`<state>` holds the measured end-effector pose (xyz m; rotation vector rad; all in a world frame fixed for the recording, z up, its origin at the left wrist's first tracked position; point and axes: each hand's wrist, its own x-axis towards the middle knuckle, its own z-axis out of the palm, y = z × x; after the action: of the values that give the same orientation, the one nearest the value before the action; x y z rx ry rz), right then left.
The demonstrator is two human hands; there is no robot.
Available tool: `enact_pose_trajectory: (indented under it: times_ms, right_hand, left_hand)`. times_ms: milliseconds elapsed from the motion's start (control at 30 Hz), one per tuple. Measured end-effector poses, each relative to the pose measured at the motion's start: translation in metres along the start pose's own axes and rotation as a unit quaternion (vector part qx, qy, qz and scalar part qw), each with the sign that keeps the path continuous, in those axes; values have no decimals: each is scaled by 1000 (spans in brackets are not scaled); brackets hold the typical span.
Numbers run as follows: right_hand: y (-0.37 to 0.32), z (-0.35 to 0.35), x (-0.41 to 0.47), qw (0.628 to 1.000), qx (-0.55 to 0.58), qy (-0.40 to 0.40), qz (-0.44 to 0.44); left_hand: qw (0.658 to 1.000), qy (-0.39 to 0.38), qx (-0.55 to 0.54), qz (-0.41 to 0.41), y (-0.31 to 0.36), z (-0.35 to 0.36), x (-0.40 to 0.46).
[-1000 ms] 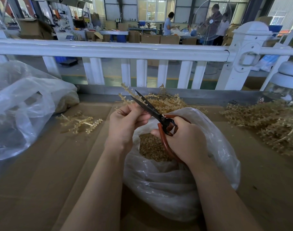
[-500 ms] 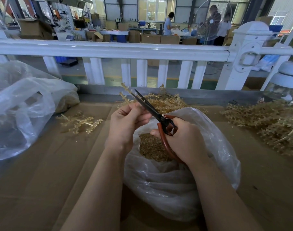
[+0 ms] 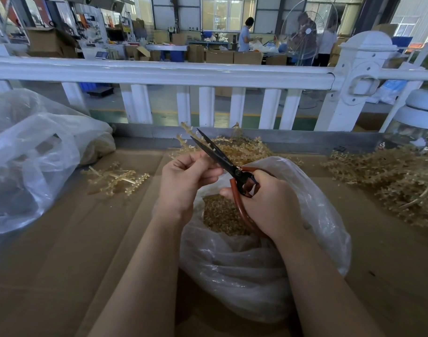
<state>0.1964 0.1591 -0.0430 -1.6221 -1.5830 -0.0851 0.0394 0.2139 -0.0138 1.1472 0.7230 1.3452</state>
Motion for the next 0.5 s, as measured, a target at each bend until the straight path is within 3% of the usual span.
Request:
enact_pose_trajectory:
  times_ms: [500]
  right_hand:
    - [3, 0, 1, 1000, 12, 9, -8]
  left_hand:
    - [1000, 4, -14, -12, -2, 1, 1]
